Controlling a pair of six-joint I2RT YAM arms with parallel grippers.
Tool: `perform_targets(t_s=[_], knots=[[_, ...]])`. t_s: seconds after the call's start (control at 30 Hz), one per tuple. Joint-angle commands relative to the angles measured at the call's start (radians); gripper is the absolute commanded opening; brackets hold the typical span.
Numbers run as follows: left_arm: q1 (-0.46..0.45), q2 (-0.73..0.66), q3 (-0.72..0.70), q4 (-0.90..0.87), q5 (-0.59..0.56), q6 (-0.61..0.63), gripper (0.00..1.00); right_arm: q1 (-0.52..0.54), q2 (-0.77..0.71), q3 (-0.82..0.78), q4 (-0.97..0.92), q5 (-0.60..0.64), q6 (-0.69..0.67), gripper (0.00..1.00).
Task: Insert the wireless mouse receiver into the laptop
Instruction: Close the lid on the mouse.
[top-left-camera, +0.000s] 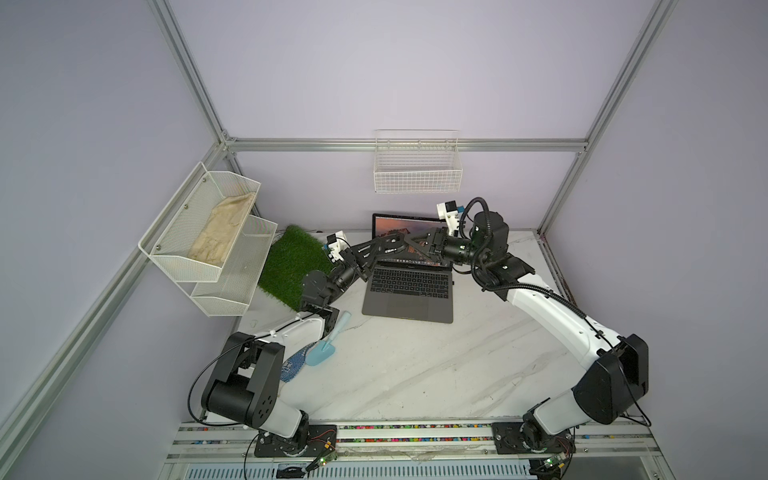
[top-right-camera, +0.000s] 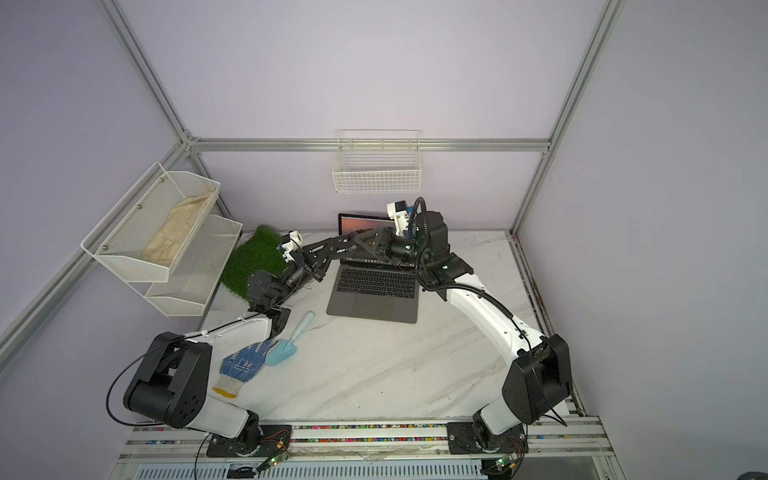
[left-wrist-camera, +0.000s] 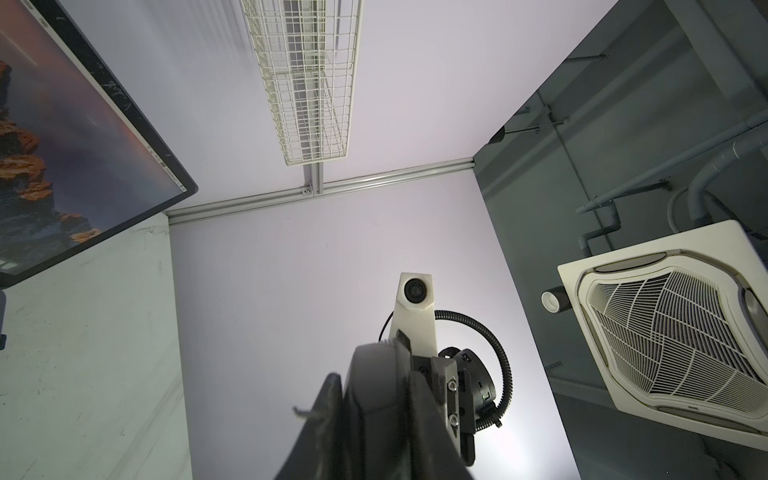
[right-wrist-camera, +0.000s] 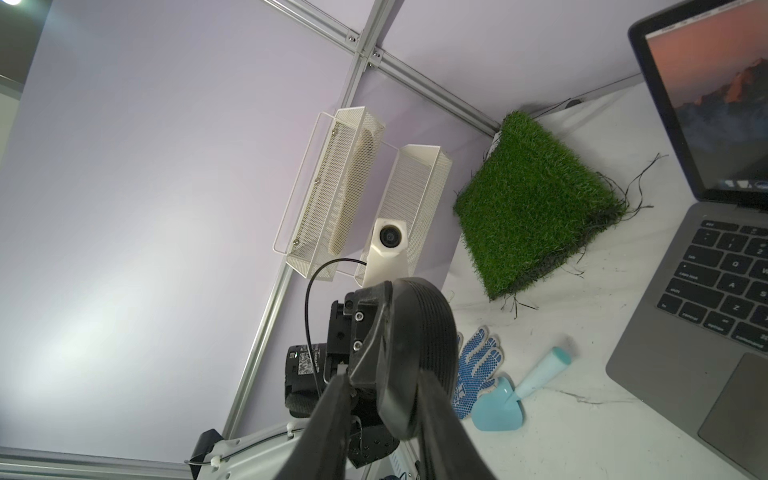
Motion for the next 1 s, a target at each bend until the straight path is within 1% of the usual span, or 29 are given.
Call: perform_targets(t_s=[0.0,0.27,0.53,0.63,0.87,0.97], knots=[[-0.006,-0.001,0.028,0.037,0.039,0.033,0.00,0.017,0.021,0.043,-0.077,0.005,-0.066,0.35],[-0.007,0.024,0.030,0.051,0.045,0.030,0.00,0.027,0.034,0.089,-0.172,0.031,-0.135,0.46],[-0.007,0.031,0.026,0.057,0.048,0.032,0.00,0.031,0.037,0.141,-0.267,0.081,-0.213,0.60],[-0.007,0.034,0.025,0.056,0.048,0.032,0.00,0.033,0.039,0.145,-0.272,0.081,-0.219,0.69],[-0.006,0.033,0.027,0.057,0.048,0.031,0.00,0.037,0.036,0.157,-0.299,0.098,-0.243,0.74],[-0.006,0.036,0.026,0.056,0.049,0.032,0.00,0.039,0.030,0.165,-0.331,0.135,-0.264,0.78]])
